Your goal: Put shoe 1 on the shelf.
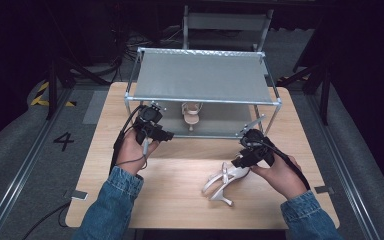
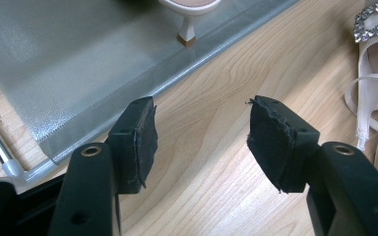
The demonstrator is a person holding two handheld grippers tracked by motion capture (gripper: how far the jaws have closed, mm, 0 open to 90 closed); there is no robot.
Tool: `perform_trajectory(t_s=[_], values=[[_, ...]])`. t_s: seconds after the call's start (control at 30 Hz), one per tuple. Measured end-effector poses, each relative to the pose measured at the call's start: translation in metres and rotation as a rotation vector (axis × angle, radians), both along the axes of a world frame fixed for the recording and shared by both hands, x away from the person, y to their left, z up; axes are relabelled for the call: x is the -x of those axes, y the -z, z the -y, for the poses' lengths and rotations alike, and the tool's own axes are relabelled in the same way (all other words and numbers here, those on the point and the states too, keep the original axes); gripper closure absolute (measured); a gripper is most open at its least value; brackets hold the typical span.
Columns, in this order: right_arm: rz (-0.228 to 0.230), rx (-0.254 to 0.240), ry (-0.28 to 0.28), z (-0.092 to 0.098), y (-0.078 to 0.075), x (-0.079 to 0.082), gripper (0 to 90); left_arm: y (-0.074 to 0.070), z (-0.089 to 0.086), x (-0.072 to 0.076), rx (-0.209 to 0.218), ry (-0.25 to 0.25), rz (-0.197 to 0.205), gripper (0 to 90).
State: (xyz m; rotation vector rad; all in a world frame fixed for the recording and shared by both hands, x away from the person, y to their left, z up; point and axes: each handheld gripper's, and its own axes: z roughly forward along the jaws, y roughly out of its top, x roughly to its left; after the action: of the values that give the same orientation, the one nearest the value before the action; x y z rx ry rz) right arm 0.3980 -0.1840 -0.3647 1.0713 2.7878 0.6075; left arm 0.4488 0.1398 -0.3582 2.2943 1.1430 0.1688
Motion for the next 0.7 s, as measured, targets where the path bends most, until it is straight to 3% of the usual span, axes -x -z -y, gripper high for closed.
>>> perform_trajectory(t_s=[0.3,0.57,0.7], values=[[-0.012,0.015,-0.042,-0.02,0.007,0.005,46.0,0.004,0.001,-0.003,-0.013,-0.002,-0.016,44.5],[-0.052,0.024,-0.079,-0.04,0.019,0.01,46.7,0.005,0.0,-0.005,-0.023,-0.007,-0.023,44.5],[-0.07,0.059,-0.09,-0.05,0.027,0.011,49.4,0.004,-0.002,-0.004,-0.02,-0.012,-0.019,44.4]])
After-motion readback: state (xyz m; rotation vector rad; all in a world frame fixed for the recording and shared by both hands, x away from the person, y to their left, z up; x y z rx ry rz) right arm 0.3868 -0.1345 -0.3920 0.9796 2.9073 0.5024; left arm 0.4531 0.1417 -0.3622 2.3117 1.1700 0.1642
